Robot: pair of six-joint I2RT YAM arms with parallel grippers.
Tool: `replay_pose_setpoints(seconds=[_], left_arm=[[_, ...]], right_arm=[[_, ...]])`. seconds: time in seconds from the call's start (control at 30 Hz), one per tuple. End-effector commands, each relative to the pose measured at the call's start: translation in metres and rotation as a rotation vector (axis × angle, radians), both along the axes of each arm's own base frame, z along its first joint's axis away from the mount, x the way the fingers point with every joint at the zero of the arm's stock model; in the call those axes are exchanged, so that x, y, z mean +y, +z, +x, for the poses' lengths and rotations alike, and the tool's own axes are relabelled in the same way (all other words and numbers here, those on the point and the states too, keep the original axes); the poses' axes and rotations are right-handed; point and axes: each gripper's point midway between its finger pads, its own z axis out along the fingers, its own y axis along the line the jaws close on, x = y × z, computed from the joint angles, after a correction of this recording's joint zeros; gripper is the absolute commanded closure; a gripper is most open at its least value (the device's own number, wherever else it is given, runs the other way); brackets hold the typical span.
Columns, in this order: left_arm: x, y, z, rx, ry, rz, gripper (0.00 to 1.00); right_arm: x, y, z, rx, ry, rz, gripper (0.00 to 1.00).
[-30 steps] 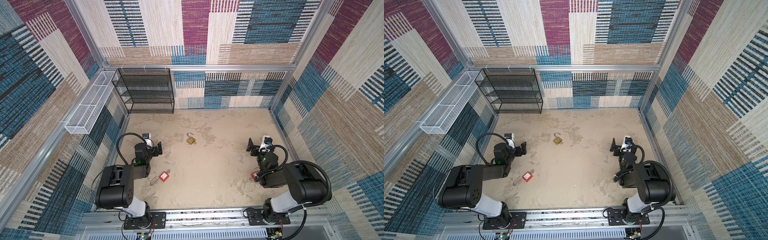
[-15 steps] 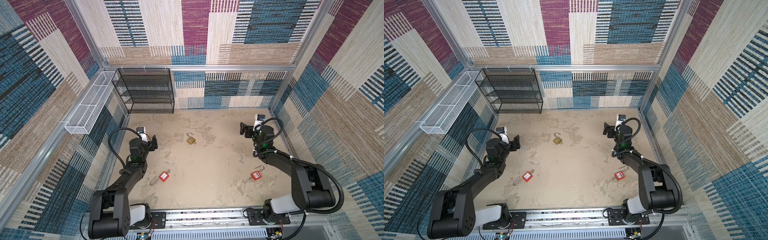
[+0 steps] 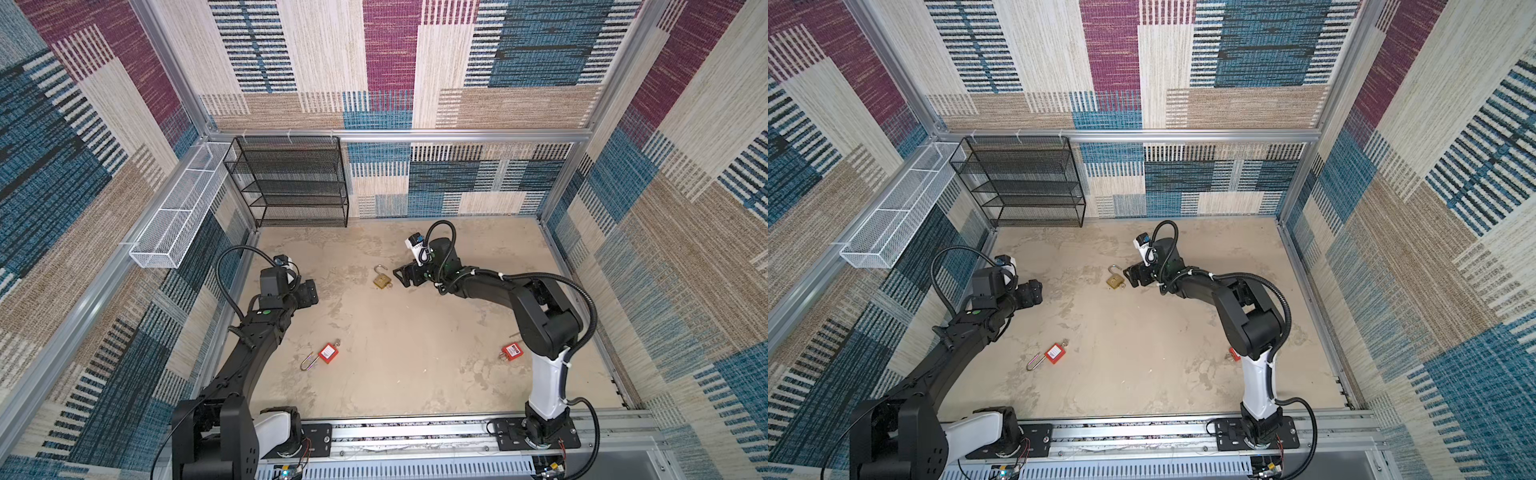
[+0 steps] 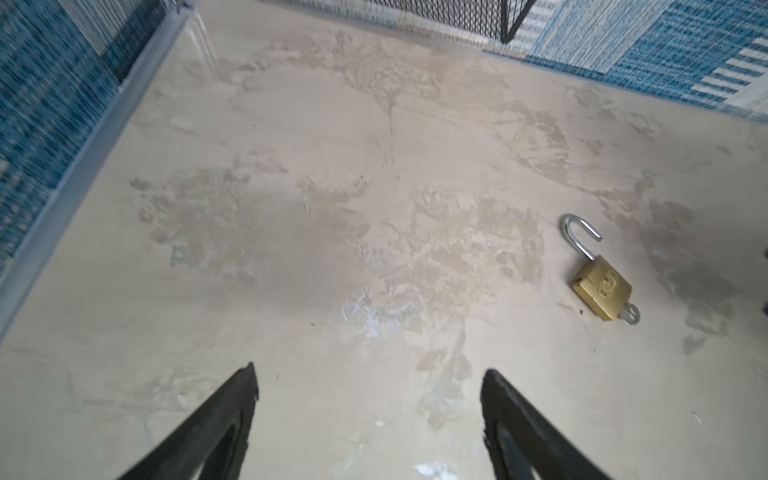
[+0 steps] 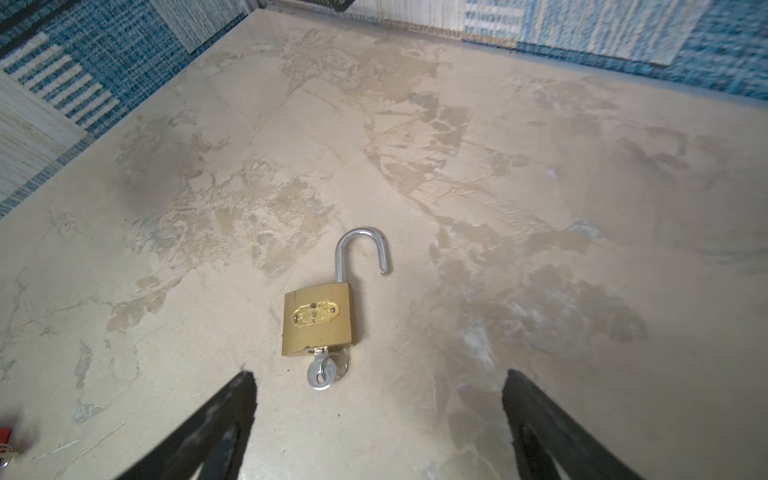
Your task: Lock with the key
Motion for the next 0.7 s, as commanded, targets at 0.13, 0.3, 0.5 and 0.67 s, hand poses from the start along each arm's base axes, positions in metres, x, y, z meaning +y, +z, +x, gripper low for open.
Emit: replay_pose_setpoints(seconds=[0.13, 0.3, 0.5, 0.67], left_arm=[[-0.031, -0.018, -0.019, 0.179, -0.049, -0.207, 0.15], [-0.039, -0.022, -0.02, 0.226, -0.078, -0.25, 0.16], [-0.045, -0.021, -0.018, 0.228, -0.095, -0.285, 0.17], [-0.053, -0.023, -0.018, 0.269, -0.13, -0.316, 0.2]], right_arm=[[0.04, -0.023, -0.009, 0.079, 0.17, -0.053, 0.11], [0.055, -0.043, -0.008, 0.087, 0.187, -0.125, 0.13], [0.063, -0.056, 0.006, 0.107, 0.17, -0.164, 0.19], [0.064, -0.066, 0.008, 0.124, 0.171, -0.183, 0.27]])
